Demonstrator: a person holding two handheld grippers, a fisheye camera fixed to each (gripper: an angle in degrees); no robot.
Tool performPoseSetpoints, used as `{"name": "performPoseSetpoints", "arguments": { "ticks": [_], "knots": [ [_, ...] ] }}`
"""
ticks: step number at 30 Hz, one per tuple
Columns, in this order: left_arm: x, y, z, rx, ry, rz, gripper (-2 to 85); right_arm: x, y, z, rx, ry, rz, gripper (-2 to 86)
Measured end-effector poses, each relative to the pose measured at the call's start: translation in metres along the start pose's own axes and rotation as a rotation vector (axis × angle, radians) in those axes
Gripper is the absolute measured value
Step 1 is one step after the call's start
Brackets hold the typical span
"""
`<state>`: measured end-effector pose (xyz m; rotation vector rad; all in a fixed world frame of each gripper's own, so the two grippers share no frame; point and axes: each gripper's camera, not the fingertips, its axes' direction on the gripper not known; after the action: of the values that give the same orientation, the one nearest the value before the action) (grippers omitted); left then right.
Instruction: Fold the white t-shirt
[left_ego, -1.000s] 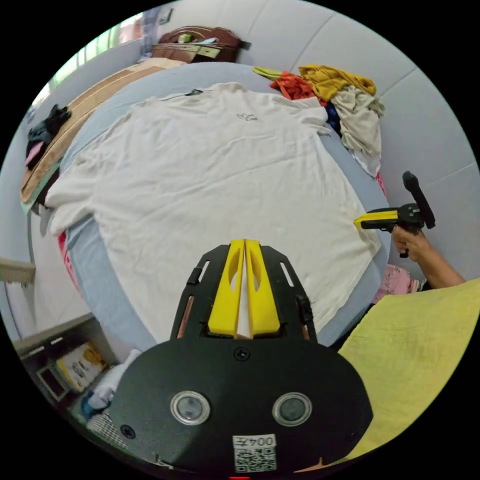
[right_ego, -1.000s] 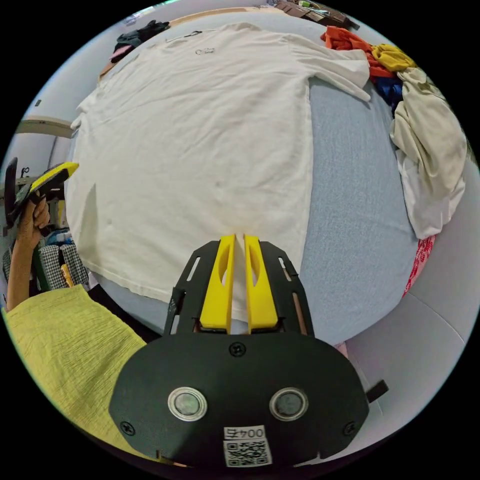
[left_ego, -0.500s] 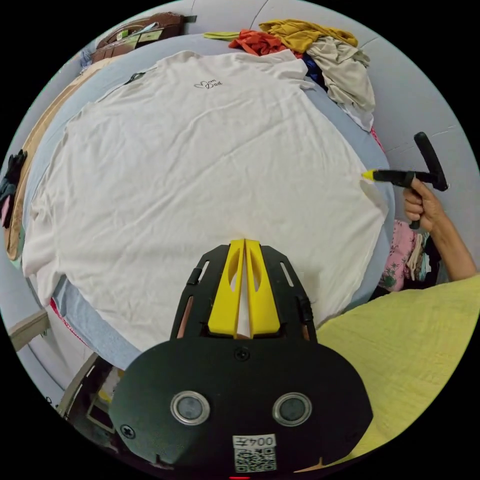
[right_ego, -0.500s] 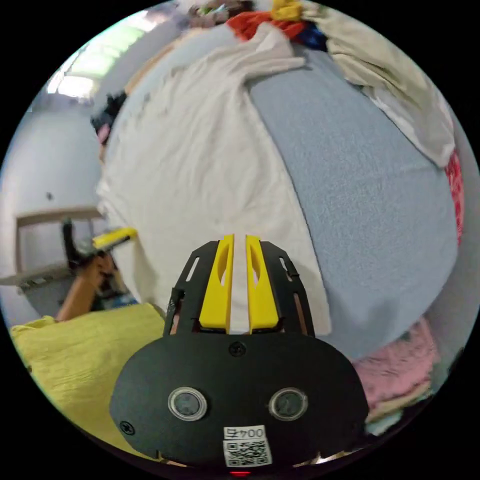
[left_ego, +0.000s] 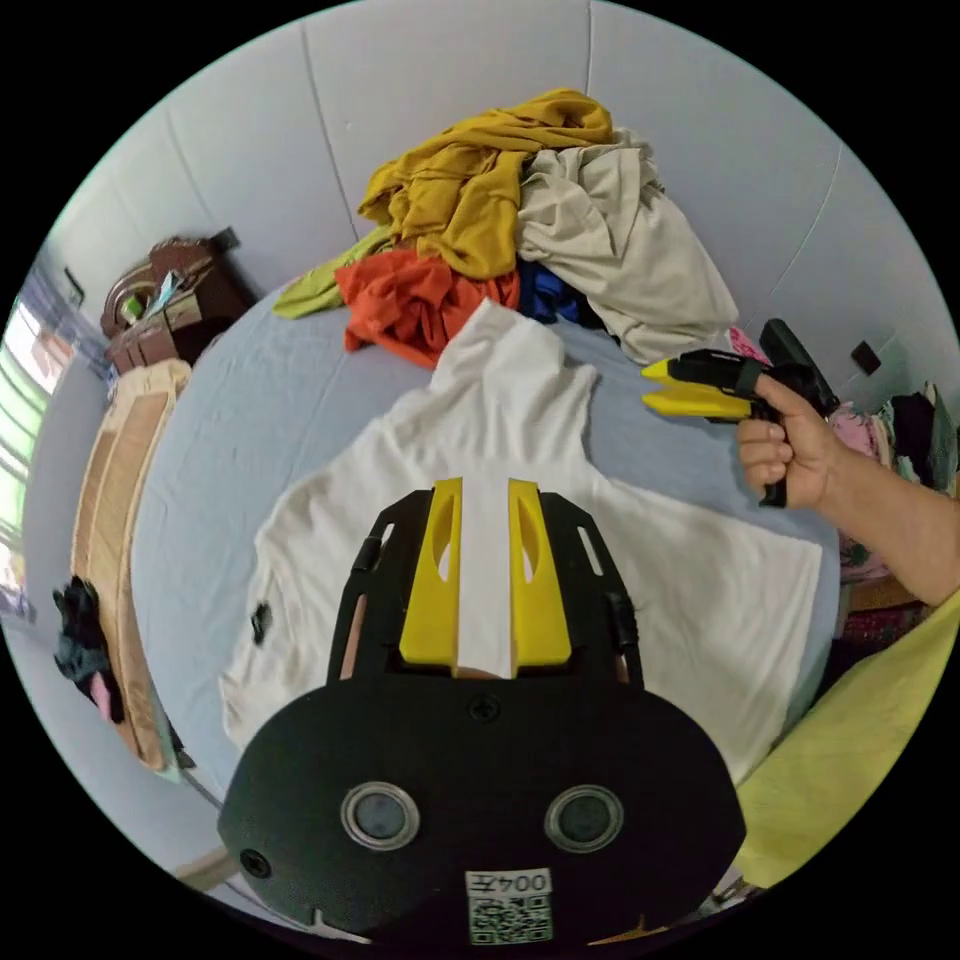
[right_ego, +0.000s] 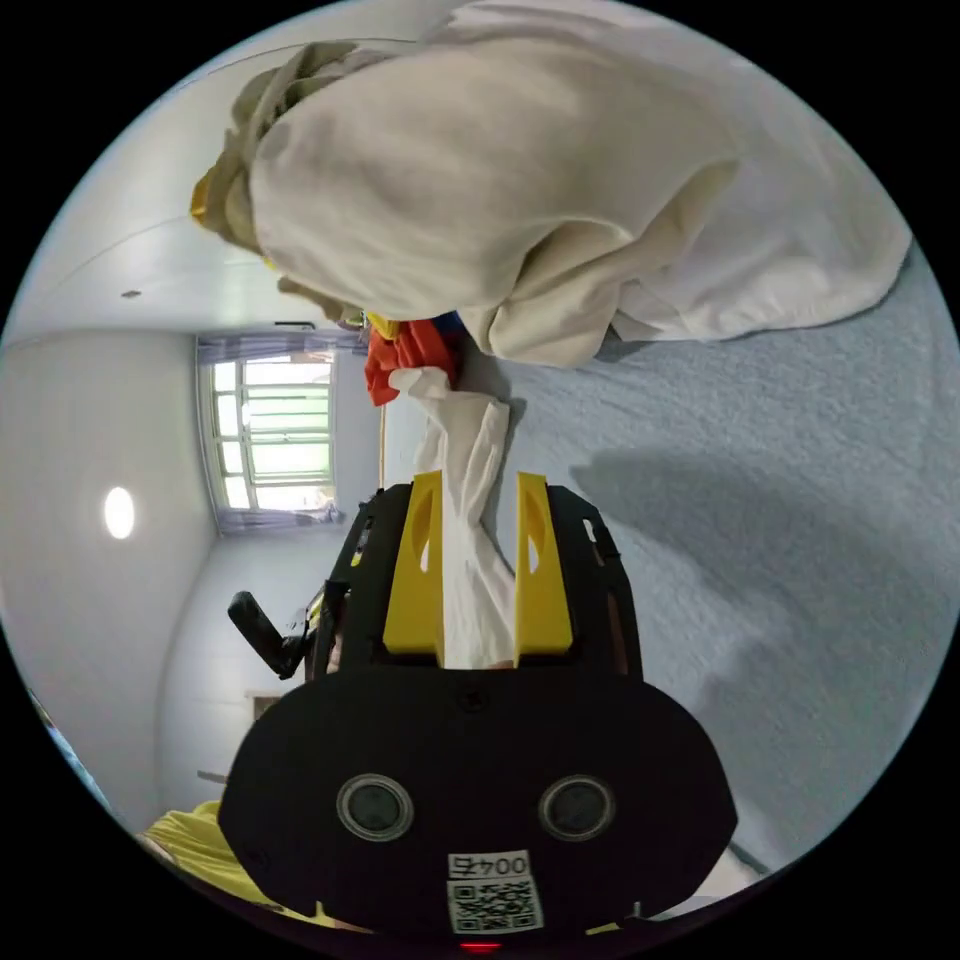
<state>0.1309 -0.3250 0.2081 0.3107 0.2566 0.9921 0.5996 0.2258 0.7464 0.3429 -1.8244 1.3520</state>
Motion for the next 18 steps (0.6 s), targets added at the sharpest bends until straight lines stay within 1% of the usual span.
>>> {"name": "performPoseSetpoints", "arguments": {
  "ticks": [2, 8, 11, 18],
  "knots": [
    [-0.004, -0.054, 0.023, -0.001, -0.024, 0.054, 8.0, 0.005, -0.014, 0.001, -0.003, -0.016, 0.012, 12.1],
    [-0.007, -0.151, 0.075, -0.015, -0.066, 0.126, 9.2, 0.016, -0.048, 0.000, 0.006, -0.061, 0.043, 12.4],
    [-0.008, -0.184, 0.099, -0.054, -0.074, 0.174, 9.2, 0.018, -0.060, -0.002, 0.019, -0.072, 0.045, 11.7],
    [-0.008, -0.230, 0.138, -0.076, -0.070, 0.217, 9.0, 0.020, -0.074, 0.000, 0.032, -0.076, 0.059, 10.4]
  ]
}}
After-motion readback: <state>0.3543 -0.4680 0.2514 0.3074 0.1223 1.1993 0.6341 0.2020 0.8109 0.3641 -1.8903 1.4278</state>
